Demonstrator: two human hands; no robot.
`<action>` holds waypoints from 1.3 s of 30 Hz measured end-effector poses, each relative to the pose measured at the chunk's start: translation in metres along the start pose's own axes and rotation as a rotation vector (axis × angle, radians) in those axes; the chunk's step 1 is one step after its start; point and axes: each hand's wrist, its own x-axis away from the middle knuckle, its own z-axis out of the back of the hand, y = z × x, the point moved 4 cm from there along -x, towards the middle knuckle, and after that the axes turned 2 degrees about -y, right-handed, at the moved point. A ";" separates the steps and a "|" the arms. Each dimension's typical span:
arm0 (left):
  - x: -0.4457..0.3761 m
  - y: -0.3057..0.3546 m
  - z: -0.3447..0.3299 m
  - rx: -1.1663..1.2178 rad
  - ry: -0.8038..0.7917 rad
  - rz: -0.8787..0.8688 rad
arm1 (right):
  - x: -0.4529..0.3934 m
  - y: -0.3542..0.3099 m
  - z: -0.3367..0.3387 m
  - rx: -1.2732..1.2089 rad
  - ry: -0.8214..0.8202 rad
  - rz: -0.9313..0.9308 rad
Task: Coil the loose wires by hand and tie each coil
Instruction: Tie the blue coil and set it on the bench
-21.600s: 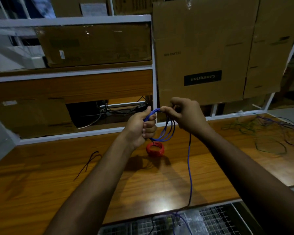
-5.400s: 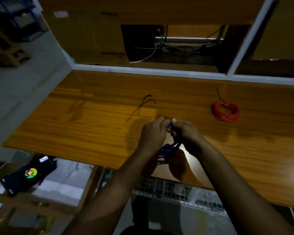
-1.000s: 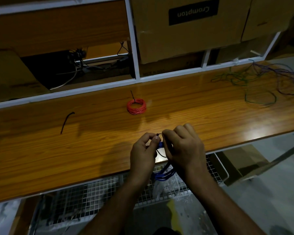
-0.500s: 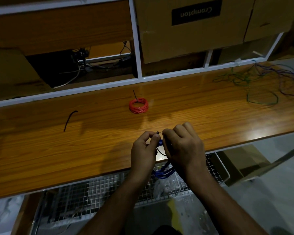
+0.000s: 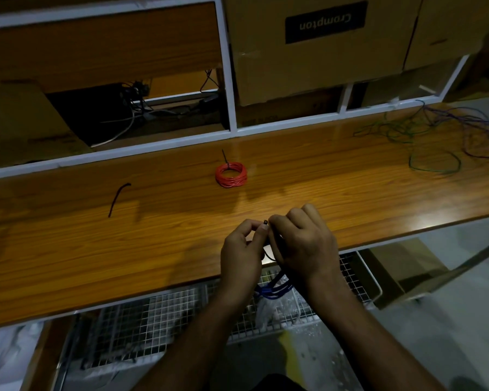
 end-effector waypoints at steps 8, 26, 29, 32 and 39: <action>0.002 -0.002 0.004 -0.012 0.047 0.030 | 0.003 -0.002 0.005 -0.020 0.027 0.013; 0.015 0.006 -0.001 -0.021 -0.009 -0.011 | 0.010 -0.005 0.014 -0.005 0.046 0.015; 0.019 0.007 -0.003 -0.005 -0.028 0.000 | 0.011 -0.004 0.015 0.008 0.042 0.012; 0.019 0.006 -0.005 0.013 -0.038 -0.004 | 0.011 -0.005 0.014 0.019 0.030 0.020; 0.017 0.011 0.005 -0.046 0.029 -0.036 | 0.010 -0.005 0.026 -0.021 0.081 -0.003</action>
